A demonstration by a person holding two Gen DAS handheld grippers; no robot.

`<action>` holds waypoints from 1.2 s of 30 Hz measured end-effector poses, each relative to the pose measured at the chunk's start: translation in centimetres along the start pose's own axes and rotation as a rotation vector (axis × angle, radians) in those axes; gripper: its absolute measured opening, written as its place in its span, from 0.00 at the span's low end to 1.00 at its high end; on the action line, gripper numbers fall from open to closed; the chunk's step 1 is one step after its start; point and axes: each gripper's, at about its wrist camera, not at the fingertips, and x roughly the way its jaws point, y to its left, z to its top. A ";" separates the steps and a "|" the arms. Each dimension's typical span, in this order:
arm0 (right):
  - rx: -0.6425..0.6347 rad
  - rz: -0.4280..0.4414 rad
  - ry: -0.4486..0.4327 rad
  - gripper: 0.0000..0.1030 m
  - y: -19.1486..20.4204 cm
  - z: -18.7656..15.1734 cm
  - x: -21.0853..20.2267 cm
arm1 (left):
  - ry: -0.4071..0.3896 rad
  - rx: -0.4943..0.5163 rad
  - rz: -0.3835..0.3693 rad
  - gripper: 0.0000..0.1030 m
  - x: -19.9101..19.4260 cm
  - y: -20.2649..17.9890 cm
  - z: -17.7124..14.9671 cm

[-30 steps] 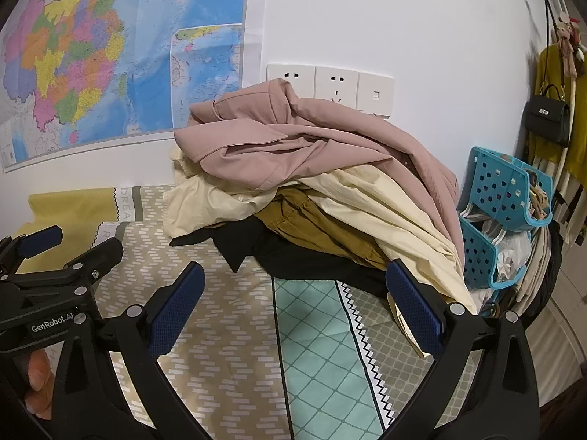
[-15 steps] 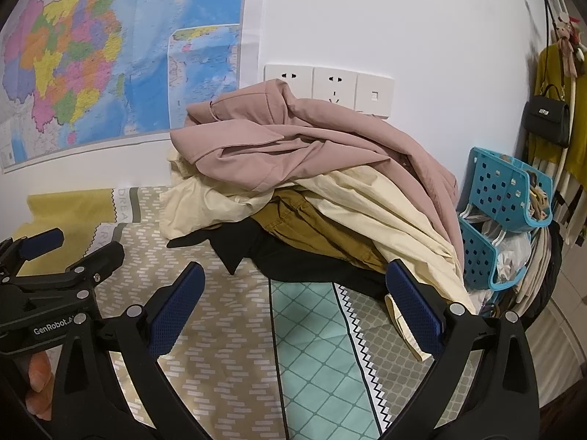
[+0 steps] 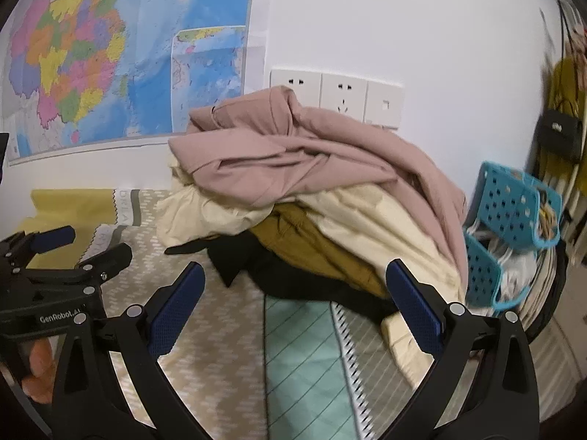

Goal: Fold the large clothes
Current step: 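Grasp the pink shirt collar with the right gripper while the left gripper grasps its other shoulder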

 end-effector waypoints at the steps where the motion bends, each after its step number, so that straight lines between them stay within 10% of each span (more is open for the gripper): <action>1: -0.013 0.011 -0.006 0.95 -0.3 0.5 0.3 | 0.004 0.000 -0.018 0.94 0.4 -0.1 0.5; 24: -0.458 0.168 0.086 0.95 1.5 15.8 20.4 | 0.008 -0.093 -0.164 0.82 11.4 -1.6 7.0; 26: -0.472 0.220 0.133 0.76 1.9 16.2 21.8 | 0.005 -0.081 -0.168 0.77 11.7 -1.7 6.9; 28: -0.446 0.279 0.165 0.17 1.6 16.7 21.9 | 0.008 -0.081 -0.182 0.73 11.8 -1.5 6.8; 36: -0.302 0.298 -0.040 0.11 -4.1 21.3 11.2 | -0.035 -0.058 -0.230 0.73 10.9 -1.7 6.3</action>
